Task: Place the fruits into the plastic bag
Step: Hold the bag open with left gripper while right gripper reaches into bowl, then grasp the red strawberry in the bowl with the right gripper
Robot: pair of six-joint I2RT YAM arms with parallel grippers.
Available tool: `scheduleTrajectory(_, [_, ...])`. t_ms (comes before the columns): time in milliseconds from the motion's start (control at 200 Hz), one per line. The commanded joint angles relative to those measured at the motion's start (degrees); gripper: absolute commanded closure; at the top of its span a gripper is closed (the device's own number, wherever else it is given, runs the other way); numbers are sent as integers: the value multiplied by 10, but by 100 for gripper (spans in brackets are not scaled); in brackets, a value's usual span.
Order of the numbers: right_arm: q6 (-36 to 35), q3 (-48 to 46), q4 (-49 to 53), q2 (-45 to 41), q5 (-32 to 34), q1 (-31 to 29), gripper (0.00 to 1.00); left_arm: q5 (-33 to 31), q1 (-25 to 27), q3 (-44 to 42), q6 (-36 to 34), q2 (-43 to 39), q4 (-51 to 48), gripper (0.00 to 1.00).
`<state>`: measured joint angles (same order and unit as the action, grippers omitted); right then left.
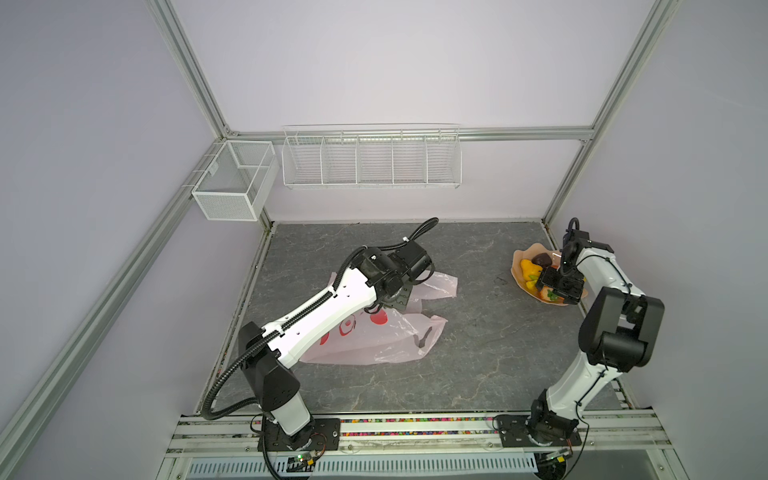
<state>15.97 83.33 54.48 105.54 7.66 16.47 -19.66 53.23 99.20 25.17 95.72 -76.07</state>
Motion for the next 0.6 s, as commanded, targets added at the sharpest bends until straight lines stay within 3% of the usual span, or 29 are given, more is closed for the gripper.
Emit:
scheduleTrajectory(0, [-13,12,-17,19,1,3,25,2,-4,15,3,10,-5,100])
scheduleTrajectory(340, [-31,17,-27,46,4,4,34,3,-6,34,-2,23,-16,100])
scheduleTrajectory(595, [-37,13,-36,39,2,4,52,4,-6,46,-6,26,-22,100])
